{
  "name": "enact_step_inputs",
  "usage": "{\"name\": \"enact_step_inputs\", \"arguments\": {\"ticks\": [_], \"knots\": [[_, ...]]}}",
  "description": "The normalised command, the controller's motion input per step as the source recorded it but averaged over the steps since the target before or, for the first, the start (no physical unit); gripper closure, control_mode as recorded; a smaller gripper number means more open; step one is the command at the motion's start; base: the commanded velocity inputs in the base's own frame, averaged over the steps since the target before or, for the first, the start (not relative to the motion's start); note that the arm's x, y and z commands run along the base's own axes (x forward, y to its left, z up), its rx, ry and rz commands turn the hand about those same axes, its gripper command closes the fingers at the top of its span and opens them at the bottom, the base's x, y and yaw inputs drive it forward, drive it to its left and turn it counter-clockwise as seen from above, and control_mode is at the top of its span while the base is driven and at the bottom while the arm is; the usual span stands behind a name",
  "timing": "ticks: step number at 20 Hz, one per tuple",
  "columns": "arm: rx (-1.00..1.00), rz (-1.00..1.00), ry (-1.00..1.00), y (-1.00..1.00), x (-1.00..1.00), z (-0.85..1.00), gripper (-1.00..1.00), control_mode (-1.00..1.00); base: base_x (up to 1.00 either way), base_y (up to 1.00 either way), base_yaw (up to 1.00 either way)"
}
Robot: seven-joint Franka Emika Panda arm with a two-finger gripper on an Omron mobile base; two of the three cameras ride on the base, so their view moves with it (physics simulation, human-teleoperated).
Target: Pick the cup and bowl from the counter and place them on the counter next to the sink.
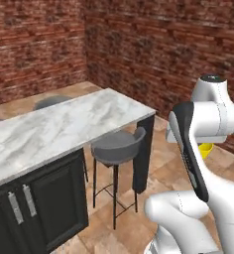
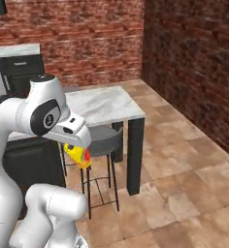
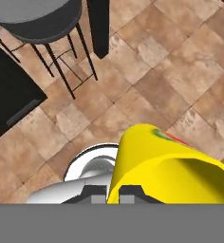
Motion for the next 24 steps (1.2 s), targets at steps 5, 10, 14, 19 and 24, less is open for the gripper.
{"name": "enact_step_inputs", "arguments": {"ticks": [5,10,14,19,24], "knots": [[0.0,0.0,0.0,0.0,0.0,0.0,1.0,1.0,0.04,0.0,1.0],[0.0,0.0,0.0,0.0,0.0,0.0,1.0,1.0,0.0,0.0,0.98],[0.0,0.0,0.0,0.0,0.0,0.0,1.0,1.0,0.02,-0.67,0.27],[0.0,0.0,0.0,0.0,0.0,0.0,1.0,1.0,0.42,0.43,-0.04],[0.0,0.0,0.0,0.0,0.0,0.0,1.0,1.0,0.84,1.0,-0.11]]}}
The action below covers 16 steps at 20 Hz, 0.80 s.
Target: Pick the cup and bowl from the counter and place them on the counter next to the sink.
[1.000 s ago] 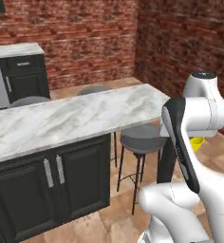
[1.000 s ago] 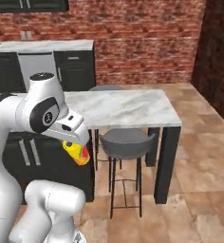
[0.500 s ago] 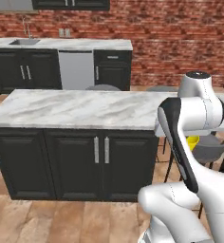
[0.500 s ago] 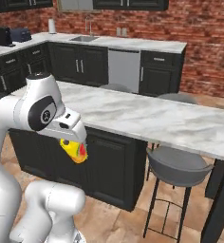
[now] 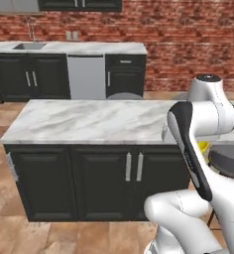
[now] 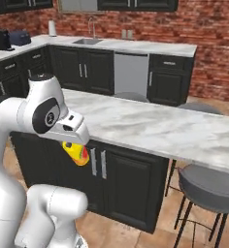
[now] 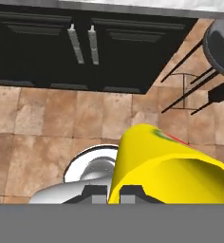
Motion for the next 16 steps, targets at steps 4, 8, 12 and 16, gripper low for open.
{"name": "enact_step_inputs", "arguments": {"ticks": [4,8,12,16], "knots": [[0.0,0.0,0.0,0.0,0.0,0.0,1.0,1.0,0.68,1.0,-0.15],[0.0,0.0,0.0,0.0,0.0,0.0,1.0,1.0,0.54,1.0,-0.11],[0.0,0.0,0.0,0.0,0.0,0.0,1.0,1.0,0.46,1.0,-0.09],[0.0,0.0,0.0,0.0,0.0,0.0,1.0,1.0,0.35,1.0,-0.05]]}}
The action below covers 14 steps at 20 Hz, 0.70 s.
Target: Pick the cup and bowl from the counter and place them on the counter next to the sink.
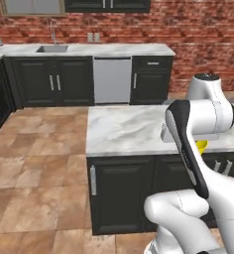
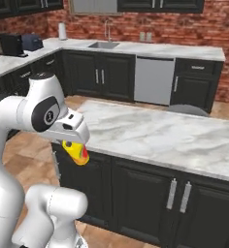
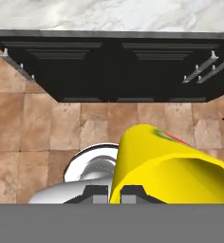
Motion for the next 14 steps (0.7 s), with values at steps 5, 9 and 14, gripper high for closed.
{"name": "enact_step_inputs", "arguments": {"ticks": [5,9,14], "knots": [[0.0,0.0,0.0,0.0,0.0,0.0,1.0,1.0,0.33,1.0,-0.04],[0.0,0.0,0.0,0.0,0.0,0.0,1.0,1.0,0.37,1.0,-0.04],[0.0,0.0,0.0,0.0,0.0,0.0,1.0,1.0,0.56,1.0,-0.02]]}}
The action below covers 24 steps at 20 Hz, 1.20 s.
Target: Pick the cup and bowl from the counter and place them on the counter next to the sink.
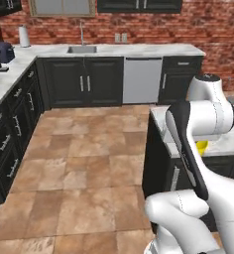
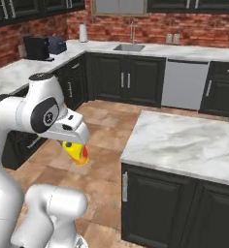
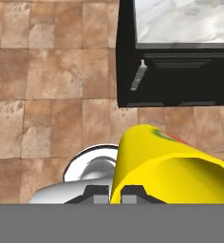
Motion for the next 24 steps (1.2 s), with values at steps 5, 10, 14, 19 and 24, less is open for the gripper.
{"name": "enact_step_inputs", "arguments": {"ticks": [5,10,14,19,24], "knots": [[0.0,0.0,0.0,0.0,0.0,0.0,1.0,1.0,0.88,1.0,-0.01],[0.0,0.0,0.0,0.0,0.0,0.0,1.0,1.0,1.0,0.98,0.0],[0.0,0.0,0.0,0.0,0.0,0.0,1.0,1.0,1.0,0.91,0.0],[0.0,0.0,0.0,0.0,0.0,0.0,1.0,1.0,1.0,0.42,0.01],[0.0,0.0,0.0,0.0,0.0,0.0,1.0,1.0,1.0,-0.19,0.0]]}}
